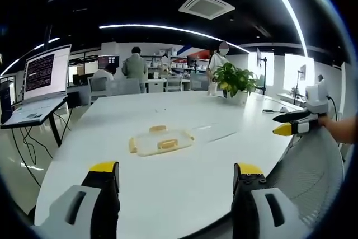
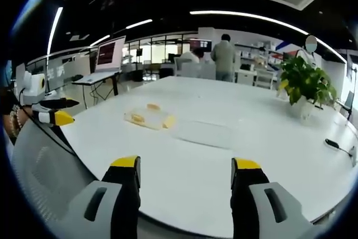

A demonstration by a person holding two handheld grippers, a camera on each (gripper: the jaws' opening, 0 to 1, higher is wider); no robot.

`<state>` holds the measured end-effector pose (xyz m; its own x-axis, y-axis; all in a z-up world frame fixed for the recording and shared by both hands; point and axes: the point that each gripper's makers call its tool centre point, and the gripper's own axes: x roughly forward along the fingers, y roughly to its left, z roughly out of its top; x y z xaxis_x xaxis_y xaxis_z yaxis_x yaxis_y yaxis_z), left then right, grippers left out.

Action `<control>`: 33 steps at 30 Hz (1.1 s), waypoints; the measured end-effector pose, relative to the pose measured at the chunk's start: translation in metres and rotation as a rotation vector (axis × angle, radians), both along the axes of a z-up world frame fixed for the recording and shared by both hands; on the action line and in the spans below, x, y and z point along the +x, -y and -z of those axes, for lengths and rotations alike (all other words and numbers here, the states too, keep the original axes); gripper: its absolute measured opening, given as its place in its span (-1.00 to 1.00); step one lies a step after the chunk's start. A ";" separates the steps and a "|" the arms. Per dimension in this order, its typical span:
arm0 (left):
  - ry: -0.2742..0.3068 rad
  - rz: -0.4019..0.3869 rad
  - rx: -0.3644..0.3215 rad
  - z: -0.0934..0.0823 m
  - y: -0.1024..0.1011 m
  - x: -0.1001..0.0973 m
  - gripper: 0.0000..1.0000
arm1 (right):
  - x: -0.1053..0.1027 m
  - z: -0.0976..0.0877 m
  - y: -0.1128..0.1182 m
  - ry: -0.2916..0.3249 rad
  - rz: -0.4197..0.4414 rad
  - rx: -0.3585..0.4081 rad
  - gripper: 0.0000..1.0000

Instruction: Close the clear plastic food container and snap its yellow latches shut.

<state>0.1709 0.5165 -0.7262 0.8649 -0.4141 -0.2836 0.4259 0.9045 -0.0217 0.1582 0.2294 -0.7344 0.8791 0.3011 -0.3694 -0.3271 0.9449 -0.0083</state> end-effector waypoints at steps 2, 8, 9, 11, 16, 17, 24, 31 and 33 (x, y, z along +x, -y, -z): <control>-0.007 0.005 0.008 0.001 0.001 0.000 0.60 | 0.000 -0.001 0.000 0.005 0.001 0.002 0.24; -0.012 0.008 0.011 0.002 0.001 -0.001 0.59 | 0.001 0.000 0.003 0.002 -0.001 0.005 0.19; -0.013 0.008 0.011 0.002 0.001 -0.001 0.59 | 0.001 0.000 0.003 0.001 -0.001 0.004 0.19; -0.016 0.010 0.011 0.003 0.001 -0.001 0.58 | 0.001 0.000 0.003 0.001 0.000 0.004 0.19; -0.019 0.012 0.013 0.003 0.001 -0.002 0.58 | 0.001 0.003 0.004 -0.007 -0.002 -0.003 0.18; -0.019 0.012 0.011 0.003 0.001 -0.002 0.58 | 0.001 0.003 0.004 -0.008 -0.002 -0.003 0.18; -0.027 0.011 0.012 0.004 0.001 -0.002 0.65 | 0.001 0.006 0.002 -0.030 -0.019 -0.003 0.30; -0.052 -0.006 0.037 0.009 -0.002 -0.001 0.73 | 0.003 0.007 0.006 -0.031 0.001 -0.014 0.61; -0.065 -0.007 0.043 0.011 -0.003 -0.001 0.78 | 0.002 0.009 0.005 -0.044 -0.006 -0.024 0.59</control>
<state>0.1698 0.5193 -0.7369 0.8472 -0.3941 -0.3562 0.4182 0.9083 -0.0104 0.1597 0.2240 -0.7433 0.8601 0.2967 -0.4151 -0.3331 0.9428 -0.0163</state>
